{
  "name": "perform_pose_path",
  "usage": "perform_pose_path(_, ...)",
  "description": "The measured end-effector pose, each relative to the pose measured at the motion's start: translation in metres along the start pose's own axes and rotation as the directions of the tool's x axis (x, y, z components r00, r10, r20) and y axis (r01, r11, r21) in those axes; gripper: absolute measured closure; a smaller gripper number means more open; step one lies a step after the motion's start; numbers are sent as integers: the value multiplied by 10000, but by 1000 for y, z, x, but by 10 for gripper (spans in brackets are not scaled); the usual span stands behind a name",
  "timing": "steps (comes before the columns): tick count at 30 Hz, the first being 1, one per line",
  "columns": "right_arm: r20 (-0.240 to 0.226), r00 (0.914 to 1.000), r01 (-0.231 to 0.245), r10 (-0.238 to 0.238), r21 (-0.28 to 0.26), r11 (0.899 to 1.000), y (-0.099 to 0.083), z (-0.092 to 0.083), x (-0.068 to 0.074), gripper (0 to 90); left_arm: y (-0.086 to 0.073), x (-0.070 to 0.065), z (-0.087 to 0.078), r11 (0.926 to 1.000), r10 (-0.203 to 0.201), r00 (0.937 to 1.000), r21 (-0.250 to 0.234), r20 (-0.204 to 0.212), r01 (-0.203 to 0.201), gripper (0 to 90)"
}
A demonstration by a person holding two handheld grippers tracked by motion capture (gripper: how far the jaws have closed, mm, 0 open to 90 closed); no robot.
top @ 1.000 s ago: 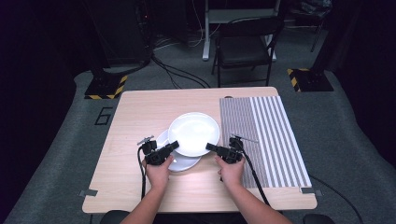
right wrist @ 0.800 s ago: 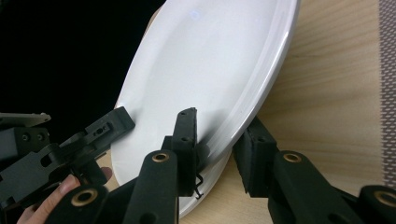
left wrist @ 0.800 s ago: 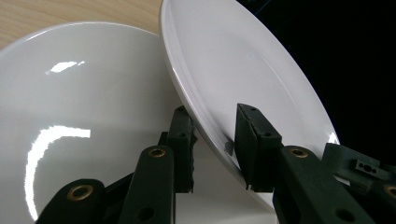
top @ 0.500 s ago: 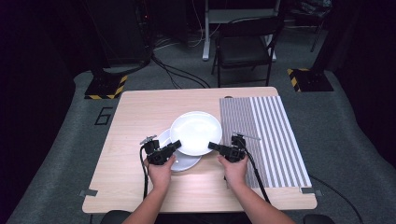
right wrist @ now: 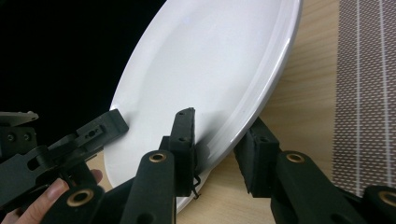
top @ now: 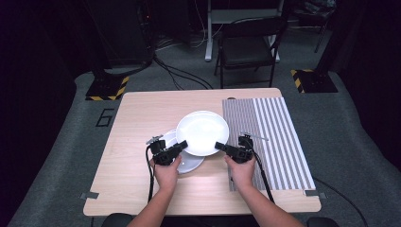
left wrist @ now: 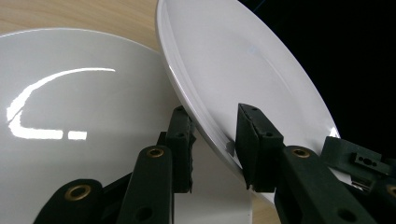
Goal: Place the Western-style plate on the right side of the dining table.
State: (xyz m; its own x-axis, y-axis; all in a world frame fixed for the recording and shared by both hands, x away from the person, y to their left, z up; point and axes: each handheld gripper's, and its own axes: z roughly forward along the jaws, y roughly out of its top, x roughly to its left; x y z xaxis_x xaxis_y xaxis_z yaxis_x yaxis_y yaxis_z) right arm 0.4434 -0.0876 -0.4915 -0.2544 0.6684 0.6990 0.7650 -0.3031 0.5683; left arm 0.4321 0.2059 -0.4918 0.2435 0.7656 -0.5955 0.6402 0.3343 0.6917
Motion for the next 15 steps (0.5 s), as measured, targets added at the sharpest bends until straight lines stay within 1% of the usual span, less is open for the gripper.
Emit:
perform_pose_path(1,-2,10000,-30,30,-40,10000,1,-2,0,691,0,-2,1,10000,-42,10000,-23,13,42,669)
perform_pose_path(3,21,10000,-4,4,-79,10000,2,-5,-1,690,1,-5,2,9999,130,9999,16,76,-130,669)
perform_pose_path(4,28,10000,-12,13,-94,10000,3,-7,-2,690,1,-7,3,10000,81,9999,-5,91,-81,669)
perform_pose_path(5,45,10000,-5,5,-119,9999,4,-9,-2,690,1,-8,4,9999,127,9998,5,119,-127,669)
perform_pose_path(6,74,9999,72,-71,-168,9998,5,-11,-2,690,1,-10,5,9999,112,9998,-22,146,-112,669)
perform_pose_path(7,96,9999,60,-58,-200,9998,7,-14,-3,690,1,-14,6,10000,2,9998,-27,187,-2,669)
perform_pose_path(8,106,9999,82,-79,-238,9997,8,-15,-3,690,1,-14,6,10000,2,9998,-27,187,-2,669)
perform_pose_path(9,115,9999,110,-107,-241,9997,9,-17,-4,690,1,-17,8,9999,69,9998,-85,194,-67,669)
perform_pose_path(10,116,9999,79,-76,-260,9996,9,-18,-4,689,1,-17,8,9999,69,9998,-85,194,-67,668)
perform_pose_path(11,106,9999,90,-87,-285,9996,10,-20,-5,689,1,-20,9,9998,184,9996,-68,217,-182,669)
perform_pose_path(14,112,9999,92,-89,-302,9995,11,-23,-5,689,1,-23,11,9998,132,9997,-144,222,-129,668)
perform_pose_path(15,90,9999,145,-142,-356,9993,12,-24,-6,689,1,-25,11,9996,244,9994,-110,259,-241,668)
